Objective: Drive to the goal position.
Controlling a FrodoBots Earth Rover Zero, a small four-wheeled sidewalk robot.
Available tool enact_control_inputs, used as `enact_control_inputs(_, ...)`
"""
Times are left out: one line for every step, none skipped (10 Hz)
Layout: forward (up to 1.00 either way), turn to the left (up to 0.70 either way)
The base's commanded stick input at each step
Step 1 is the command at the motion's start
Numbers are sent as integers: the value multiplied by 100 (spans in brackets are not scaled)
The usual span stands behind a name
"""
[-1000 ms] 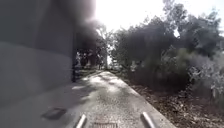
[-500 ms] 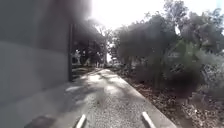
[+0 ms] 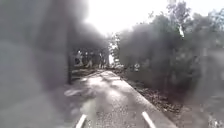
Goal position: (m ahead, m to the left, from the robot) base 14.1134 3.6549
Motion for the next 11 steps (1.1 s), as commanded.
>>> enact_control_inputs(70, 13)
enact_control_inputs(70, 28)
enact_control_inputs(70, 0)
enact_control_inputs(70, 0)
enact_control_inputs(70, 0)
enact_control_inputs(70, 0)
enact_control_inputs(70, 0)
enact_control_inputs(70, 0)
enact_control_inputs(70, 0)
enact_control_inputs(70, 0)
enact_control_inputs(70, 0)
